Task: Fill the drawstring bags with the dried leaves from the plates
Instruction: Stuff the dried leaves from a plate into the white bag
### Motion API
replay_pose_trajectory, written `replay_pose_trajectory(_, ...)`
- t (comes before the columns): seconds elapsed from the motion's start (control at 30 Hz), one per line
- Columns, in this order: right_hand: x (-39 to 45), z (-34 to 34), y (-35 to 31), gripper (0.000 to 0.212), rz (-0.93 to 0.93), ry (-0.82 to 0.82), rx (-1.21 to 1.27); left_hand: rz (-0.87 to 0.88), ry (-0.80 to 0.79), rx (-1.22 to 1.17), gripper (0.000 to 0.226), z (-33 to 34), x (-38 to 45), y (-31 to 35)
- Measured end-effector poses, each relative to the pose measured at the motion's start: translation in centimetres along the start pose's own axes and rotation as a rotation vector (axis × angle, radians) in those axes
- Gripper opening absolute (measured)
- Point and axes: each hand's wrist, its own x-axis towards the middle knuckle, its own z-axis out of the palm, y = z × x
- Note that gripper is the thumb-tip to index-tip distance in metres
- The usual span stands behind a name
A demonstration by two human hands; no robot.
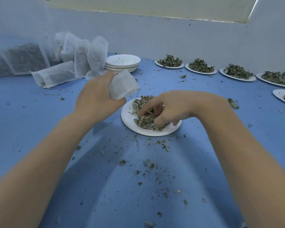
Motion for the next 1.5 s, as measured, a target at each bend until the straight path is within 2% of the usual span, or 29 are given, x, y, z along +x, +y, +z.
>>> replay_pose_trajectory(0.1, 0.2, 0.5, -0.1, 0.052, 0.042, -0.053, -0.014, -0.012, -0.011, 0.004, 0.035, 0.0, 0.0, 0.0)
replay_pose_trajectory(0.23, 0.8, 1.1, -0.4, 0.049, 0.004, 0.021, -0.062, -0.015, -0.022, 0.011, 0.034, 0.0, 0.1, -0.1)
replay_pose_trajectory(0.37, 1.5, 1.7, -0.3, 0.060, -0.046, 0.067, -0.111, -0.014, -0.034, 0.035, 0.033, 0.2, 0.1, -0.3)
replay_pose_trajectory(0.57, 1.7, 2.1, -0.3, 0.038, -0.081, 0.150, -0.056, 0.001, -0.036, 0.047, 0.033, 0.1, 0.2, -0.5)
replay_pose_trajectory(0.8, 2.2, 2.6, -0.4, 0.027, -0.090, 0.253, -0.067, 0.000, -0.041, 0.076, 0.032, 0.3, 0.1, -0.9)
replay_pose_trajectory(0.9, 1.8, 2.2, 0.1, 0.023, -0.103, 0.275, 0.029, -0.019, -0.062, 0.097, 0.034, 0.2, 0.2, -1.1)
replay_pose_trajectory(1.13, -0.2, -0.5, 1.6, 0.017, -0.077, 0.499, 0.143, 0.030, -0.103, 0.206, 0.042, 0.2, -0.2, -0.8)
replay_pose_trajectory(1.33, 0.0, -0.6, -0.4, 0.023, -0.098, 0.499, -0.066, 0.192, -0.100, 0.314, 0.049, 0.4, -0.6, 0.0)
replay_pose_trajectory(1.43, 0.1, -0.3, -0.9, 0.022, -0.176, 0.530, 0.000, 0.187, -0.105, 0.263, 0.051, 0.6, -0.7, 0.5)
replay_pose_trajectory(1.5, 0.3, 0.0, -0.8, 0.023, -0.229, 0.603, 0.134, 0.167, -0.112, 0.183, 0.050, 0.7, -0.8, 0.7)
